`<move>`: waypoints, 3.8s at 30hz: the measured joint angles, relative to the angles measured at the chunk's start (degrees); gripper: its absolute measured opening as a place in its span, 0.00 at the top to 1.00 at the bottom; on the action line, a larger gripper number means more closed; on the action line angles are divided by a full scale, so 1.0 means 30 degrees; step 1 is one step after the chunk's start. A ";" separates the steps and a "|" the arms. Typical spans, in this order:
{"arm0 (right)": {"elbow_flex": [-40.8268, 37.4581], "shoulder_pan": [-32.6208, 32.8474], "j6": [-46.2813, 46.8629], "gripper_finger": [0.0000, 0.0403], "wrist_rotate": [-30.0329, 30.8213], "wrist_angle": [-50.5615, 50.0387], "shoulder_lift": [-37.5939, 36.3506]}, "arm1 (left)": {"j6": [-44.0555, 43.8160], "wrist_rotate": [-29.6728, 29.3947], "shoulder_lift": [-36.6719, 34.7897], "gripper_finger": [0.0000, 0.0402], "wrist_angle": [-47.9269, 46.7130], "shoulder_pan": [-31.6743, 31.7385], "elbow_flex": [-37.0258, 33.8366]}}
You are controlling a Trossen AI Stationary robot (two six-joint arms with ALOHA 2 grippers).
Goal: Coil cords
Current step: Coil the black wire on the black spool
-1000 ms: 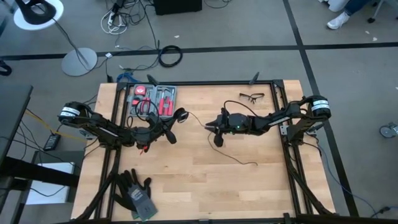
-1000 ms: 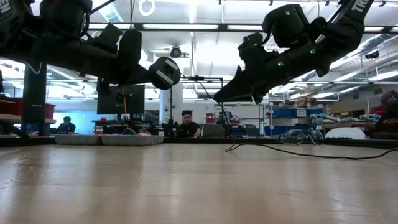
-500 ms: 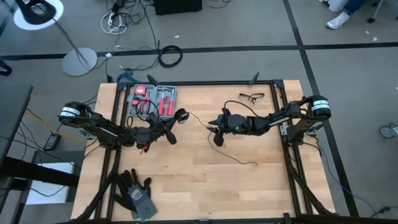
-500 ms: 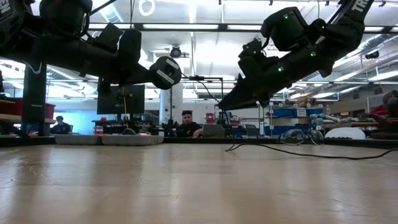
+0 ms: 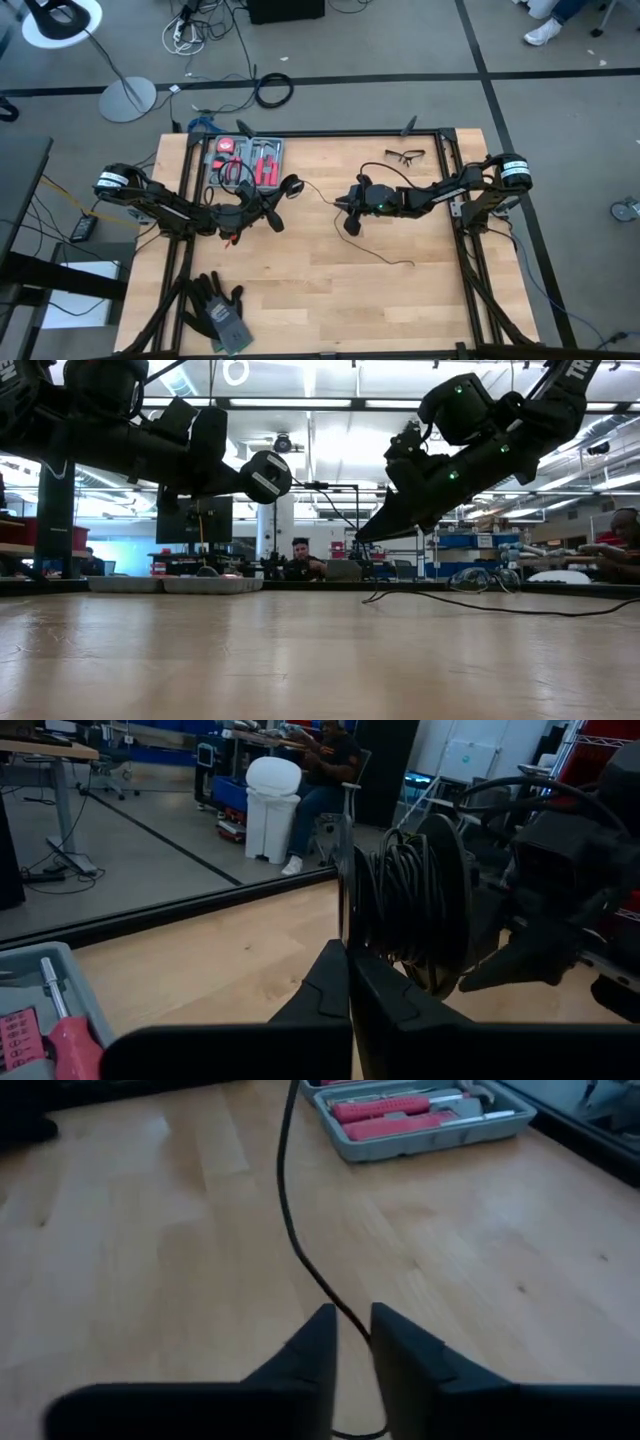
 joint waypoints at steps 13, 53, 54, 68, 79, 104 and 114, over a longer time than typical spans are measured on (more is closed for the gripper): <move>0.2646 0.0619 0.0212 1.00 0.1361 -0.2092 0.1925 | 0.0000 0.0144 0.0000 1.00 0.0944 0.0004 0.0004; 1.0965 0.1472 -0.2404 0.87 -0.1844 -1.1803 0.6892 | -0.0430 -0.2330 -0.0007 1.00 0.0869 0.0151 0.0066; 1.0737 0.1458 -0.2404 0.86 -0.1821 -1.1914 0.6609 | -0.0430 -0.2344 -0.0007 1.00 0.0869 0.0138 0.0066; 0.3351 0.1362 -0.0729 0.85 0.2120 -1.0189 -0.2651 | -0.0342 -0.1943 -0.0007 1.00 0.0883 0.0109 0.0051; -0.3519 0.1246 0.0984 0.81 0.1595 0.8167 -0.1442 | -0.0328 -0.1748 -0.0007 1.00 0.0904 0.0109 0.0059; 0.1625 0.1151 -0.1384 0.75 0.2346 0.6965 0.2747 | 0.0168 -0.1399 -0.0007 1.00 0.1015 0.0109 0.0044; 0.1640 0.1147 -0.1362 0.98 0.2108 0.6345 0.2750 | 0.0162 -0.1119 -0.0007 1.00 0.1375 0.0109 0.0044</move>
